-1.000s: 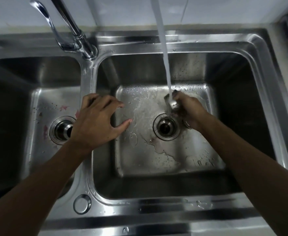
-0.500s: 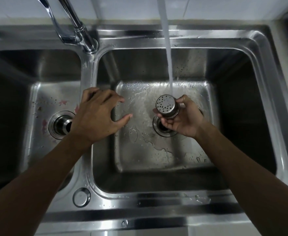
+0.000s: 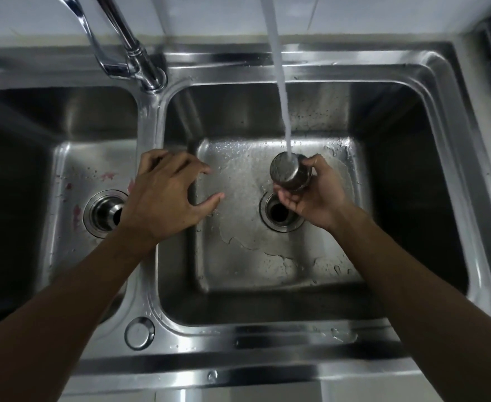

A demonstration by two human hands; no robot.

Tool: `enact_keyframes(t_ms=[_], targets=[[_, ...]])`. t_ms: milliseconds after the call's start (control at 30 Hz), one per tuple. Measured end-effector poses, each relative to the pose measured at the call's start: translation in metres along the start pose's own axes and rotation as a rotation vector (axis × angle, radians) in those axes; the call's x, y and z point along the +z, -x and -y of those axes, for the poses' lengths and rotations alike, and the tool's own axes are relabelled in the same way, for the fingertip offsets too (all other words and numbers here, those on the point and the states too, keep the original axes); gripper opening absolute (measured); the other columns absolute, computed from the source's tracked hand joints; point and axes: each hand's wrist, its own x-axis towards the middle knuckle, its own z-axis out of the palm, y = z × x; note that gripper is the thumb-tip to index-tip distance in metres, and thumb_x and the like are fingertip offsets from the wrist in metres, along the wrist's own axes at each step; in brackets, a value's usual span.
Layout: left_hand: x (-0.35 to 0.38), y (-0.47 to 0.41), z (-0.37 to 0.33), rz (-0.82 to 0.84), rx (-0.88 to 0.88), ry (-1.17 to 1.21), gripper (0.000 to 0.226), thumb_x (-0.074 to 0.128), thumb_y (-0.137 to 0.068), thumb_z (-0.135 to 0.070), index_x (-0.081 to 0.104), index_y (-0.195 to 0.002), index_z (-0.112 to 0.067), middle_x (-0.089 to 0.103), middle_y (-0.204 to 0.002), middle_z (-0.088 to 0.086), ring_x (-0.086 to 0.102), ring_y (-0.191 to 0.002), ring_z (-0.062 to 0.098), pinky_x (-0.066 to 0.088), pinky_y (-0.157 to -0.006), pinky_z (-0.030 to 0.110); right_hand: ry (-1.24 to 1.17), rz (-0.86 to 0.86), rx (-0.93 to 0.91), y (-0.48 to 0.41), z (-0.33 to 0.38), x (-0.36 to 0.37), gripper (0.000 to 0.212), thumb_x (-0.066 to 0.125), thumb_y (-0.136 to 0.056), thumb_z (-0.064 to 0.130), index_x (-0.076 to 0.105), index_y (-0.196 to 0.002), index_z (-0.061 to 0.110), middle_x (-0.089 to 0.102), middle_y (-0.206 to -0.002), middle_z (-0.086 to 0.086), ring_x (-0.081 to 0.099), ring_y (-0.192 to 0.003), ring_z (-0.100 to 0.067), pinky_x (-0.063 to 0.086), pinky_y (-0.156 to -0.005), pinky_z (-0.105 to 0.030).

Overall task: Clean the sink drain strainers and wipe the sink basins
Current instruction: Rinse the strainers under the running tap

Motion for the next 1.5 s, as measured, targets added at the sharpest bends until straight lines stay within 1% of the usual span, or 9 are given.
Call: enact_keyframes(t_ms=[100, 167, 233, 267, 700, 867, 1000, 1200, 1500], targets=[[0.001, 0.0, 0.001, -0.009, 0.005, -0.009, 0.05, 0.063, -0.086, -0.068, 0.07, -0.113, -0.026, 0.067, -0.113, -0.006, 0.063, -0.107, 0.02, 0.031, -0.106, 0.039, 0.47, -0.192, -0.288, 0.002, -0.003, 0.006, 0.035, 0.075, -0.083, 0.031, 0.068, -0.114, 0.015, 0.075, -0.094, -0.001, 0.073, -0.082, -0.014, 0.057, -0.065, -0.022], [0.002, 0.0, 0.002, -0.014, 0.012, -0.014, 0.049, 0.064, -0.086, -0.067, 0.069, -0.113, -0.026, 0.067, -0.113, -0.005, 0.063, -0.107, 0.021, 0.031, -0.106, 0.039, 1.026, -0.371, -0.569, 0.003, -0.006, 0.005, 0.043, 0.081, -0.08, 0.036, 0.063, -0.116, 0.023, 0.069, -0.102, 0.009, 0.067, -0.086, -0.003, 0.05, -0.068, -0.012], [0.003, 0.001, 0.002, -0.015, 0.012, -0.018, 0.049, 0.064, -0.086, -0.067, 0.069, -0.113, -0.026, 0.067, -0.113, -0.005, 0.062, -0.108, 0.021, 0.032, -0.105, 0.039, 1.525, -0.423, -0.836, 0.003, -0.007, 0.001, 0.06, 0.083, -0.076, 0.04, 0.056, -0.127, 0.025, 0.062, -0.119, 0.004, 0.062, -0.101, -0.013, 0.051, -0.079, -0.024], [0.003, 0.001, 0.003, -0.018, 0.014, -0.019, 0.049, 0.064, -0.087, -0.067, 0.069, -0.113, -0.027, 0.067, -0.113, -0.005, 0.062, -0.108, 0.022, 0.032, -0.105, 0.039, 1.637, -0.405, -0.912, 0.004, -0.008, 0.0, 0.065, 0.083, -0.075, 0.039, 0.053, -0.131, 0.023, 0.06, -0.125, 0.0, 0.061, -0.107, -0.02, 0.053, -0.081, -0.032], [0.006, 0.001, 0.005, -0.046, 0.038, -0.028, 0.049, 0.063, -0.088, -0.067, 0.068, -0.113, -0.026, 0.067, -0.113, -0.004, 0.061, -0.106, 0.021, 0.032, -0.104, 0.039, 1.735, -0.433, -0.834, 0.015, -0.011, -0.001, 0.085, 0.086, -0.072, 0.04, 0.041, -0.141, 0.02, 0.056, -0.133, -0.008, 0.057, -0.116, -0.03, 0.056, -0.088, -0.047], [0.006, 0.001, 0.004, -0.053, 0.024, -0.018, 0.049, 0.063, -0.086, -0.067, 0.069, -0.113, -0.026, 0.066, -0.113, -0.005, 0.06, -0.107, 0.02, 0.033, -0.103, 0.038, 1.846, -0.267, -0.706, 0.022, -0.025, -0.003, 0.09, 0.087, -0.069, 0.038, 0.037, -0.141, 0.02, 0.057, -0.135, -0.01, 0.057, -0.118, -0.034, 0.056, -0.09, -0.052], [0.006, 0.001, 0.004, -0.06, 0.031, -0.017, 0.048, 0.064, -0.086, -0.066, 0.07, -0.112, -0.026, 0.067, -0.112, -0.006, 0.06, -0.106, 0.018, 0.033, -0.103, 0.037, 1.85, -0.344, -0.653, 0.024, -0.021, -0.006, 0.091, 0.088, -0.067, 0.034, 0.035, -0.139, 0.02, 0.059, -0.131, -0.013, 0.054, -0.117, -0.036, 0.051, -0.093, -0.048], [0.008, 0.002, 0.005, -0.075, 0.038, -0.026, 0.048, 0.063, -0.088, -0.068, 0.07, -0.112, -0.027, 0.067, -0.111, -0.008, 0.062, -0.106, 0.018, 0.033, -0.103, 0.037, 1.994, -0.234, -0.543, 0.031, -0.024, -0.006, 0.094, 0.09, -0.066, 0.032, 0.029, -0.137, 0.023, 0.065, -0.118, -0.016, 0.055, -0.117, -0.04, 0.052, -0.095, -0.053], [0.01, 0.002, 0.007, -0.085, 0.051, -0.026, 0.047, 0.063, -0.088, -0.068, 0.069, -0.111, -0.028, 0.067, -0.11, -0.009, 0.061, -0.104, 0.015, 0.032, -0.103, 0.036, 2.274, -0.236, -0.487, 0.037, -0.024, -0.008, 0.081, 0.082, -0.077, 0.034, 0.033, -0.14, 0.017, 0.061, -0.123, -0.015, 0.055, -0.119, -0.037, 0.055, -0.09, -0.049]])
